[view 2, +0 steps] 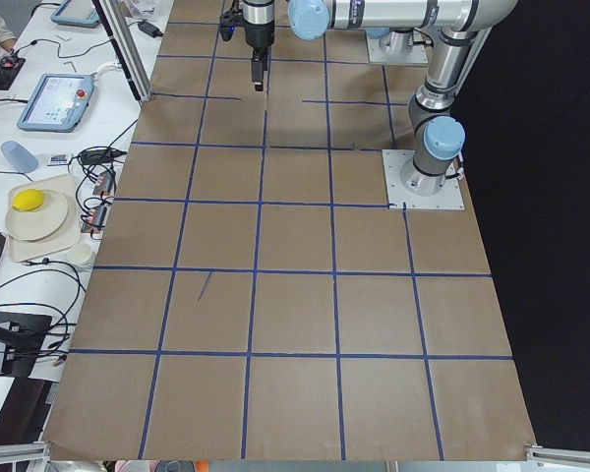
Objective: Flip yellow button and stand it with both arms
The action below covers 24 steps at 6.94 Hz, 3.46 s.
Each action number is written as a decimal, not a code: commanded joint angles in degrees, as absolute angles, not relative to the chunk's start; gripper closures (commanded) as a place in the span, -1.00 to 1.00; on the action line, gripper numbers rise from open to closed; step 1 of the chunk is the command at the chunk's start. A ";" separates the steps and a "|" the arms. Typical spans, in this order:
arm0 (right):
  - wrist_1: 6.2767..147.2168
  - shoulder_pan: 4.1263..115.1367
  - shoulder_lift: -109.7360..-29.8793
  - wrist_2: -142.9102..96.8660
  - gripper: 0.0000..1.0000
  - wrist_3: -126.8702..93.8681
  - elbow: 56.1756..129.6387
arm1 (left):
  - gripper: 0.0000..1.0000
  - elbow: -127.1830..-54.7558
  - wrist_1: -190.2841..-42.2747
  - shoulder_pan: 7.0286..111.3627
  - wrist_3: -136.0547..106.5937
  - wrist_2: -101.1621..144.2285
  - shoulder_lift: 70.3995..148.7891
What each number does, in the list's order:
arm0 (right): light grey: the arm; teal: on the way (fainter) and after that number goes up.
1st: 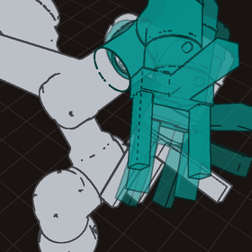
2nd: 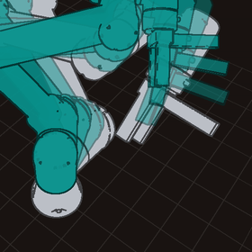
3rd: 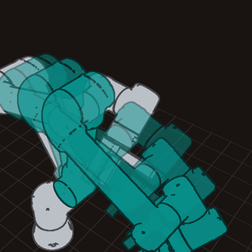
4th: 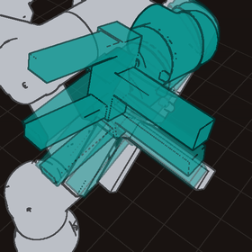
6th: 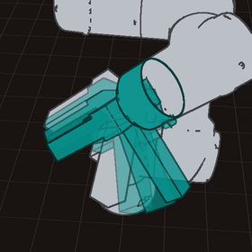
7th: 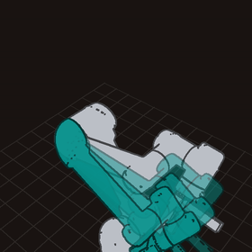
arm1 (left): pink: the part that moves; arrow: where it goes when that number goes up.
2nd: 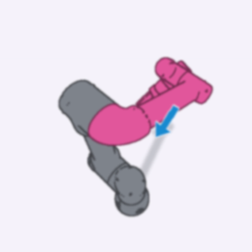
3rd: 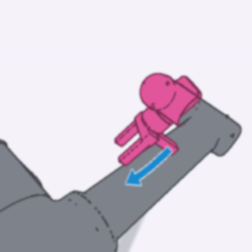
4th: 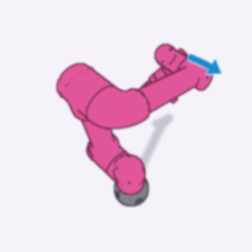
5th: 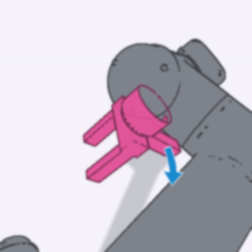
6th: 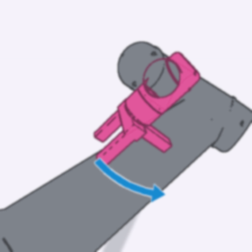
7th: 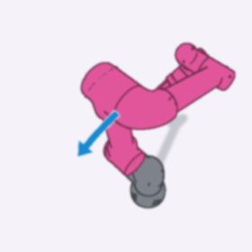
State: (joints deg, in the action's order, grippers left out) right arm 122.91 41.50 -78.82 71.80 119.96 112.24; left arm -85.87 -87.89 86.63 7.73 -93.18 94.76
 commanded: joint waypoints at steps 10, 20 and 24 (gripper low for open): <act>122.61 37.71 -77.35 70.05 -0.94 128.60 116.37 | -1.00 -85.78 -87.89 86.57 7.73 -93.16 94.48; 91.15 63.66 -98.88 79.79 -1.00 37.65 103.31 | -1.00 -85.87 -87.89 85.34 8.09 -92.90 94.13; 85.71 84.23 -99.14 89.55 -1.00 0.51 97.49 | -1.00 -85.78 -87.89 85.25 8.09 -92.81 94.13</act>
